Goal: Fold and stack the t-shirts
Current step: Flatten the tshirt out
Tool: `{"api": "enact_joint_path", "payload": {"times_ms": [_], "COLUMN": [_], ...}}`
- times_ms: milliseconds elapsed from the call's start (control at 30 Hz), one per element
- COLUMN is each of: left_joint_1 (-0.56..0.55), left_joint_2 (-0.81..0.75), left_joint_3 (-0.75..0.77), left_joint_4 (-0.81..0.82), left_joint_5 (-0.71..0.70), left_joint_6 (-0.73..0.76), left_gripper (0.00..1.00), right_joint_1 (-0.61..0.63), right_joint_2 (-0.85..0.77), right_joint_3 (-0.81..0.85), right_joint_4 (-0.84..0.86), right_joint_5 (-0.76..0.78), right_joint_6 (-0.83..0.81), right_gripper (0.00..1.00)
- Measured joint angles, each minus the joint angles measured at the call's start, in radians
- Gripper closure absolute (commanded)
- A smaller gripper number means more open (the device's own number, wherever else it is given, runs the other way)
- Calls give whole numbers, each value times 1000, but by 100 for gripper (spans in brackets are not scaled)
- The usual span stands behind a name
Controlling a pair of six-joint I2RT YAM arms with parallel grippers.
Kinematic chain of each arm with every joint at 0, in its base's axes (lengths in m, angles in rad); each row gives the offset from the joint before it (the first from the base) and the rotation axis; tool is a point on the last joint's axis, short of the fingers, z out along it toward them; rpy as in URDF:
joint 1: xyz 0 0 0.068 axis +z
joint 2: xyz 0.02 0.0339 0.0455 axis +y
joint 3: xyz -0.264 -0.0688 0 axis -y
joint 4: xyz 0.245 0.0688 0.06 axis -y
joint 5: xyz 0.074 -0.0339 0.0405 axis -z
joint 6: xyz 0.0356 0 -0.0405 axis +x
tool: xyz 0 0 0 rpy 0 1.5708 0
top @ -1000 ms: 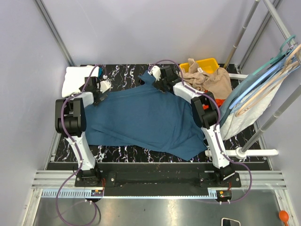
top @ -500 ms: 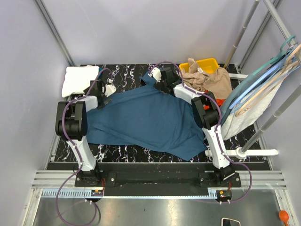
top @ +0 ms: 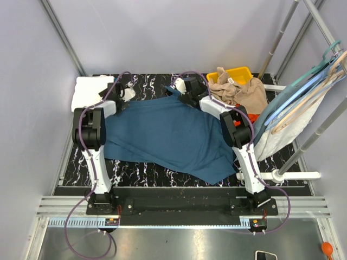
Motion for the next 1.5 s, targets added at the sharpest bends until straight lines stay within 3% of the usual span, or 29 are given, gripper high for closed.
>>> {"api": "enact_joint_path", "payload": {"times_ms": [467, 933, 1200, 1500], "left_joint_1": [-7, -7, -53, -81], "left_joint_2": [212, 238, 60, -313], "left_joint_3": [290, 312, 194, 51], "left_joint_4": [23, 102, 37, -77], "left_joint_5": [-56, -106, -91, -10], "left_joint_6": [46, 33, -61, -169], "left_gripper": [4, 1, 1, 1], "right_joint_1": [0, 0, 0, 12], "right_joint_2": [74, 176, 133, -103], "right_joint_3": [114, 277, 228, 0], "right_joint_4": [-19, -48, -77, -213], "right_joint_5": [62, 135, 117, -39], "right_joint_6": [-64, -109, -43, 126], "right_gripper": [0, 0, 0, 0]}}
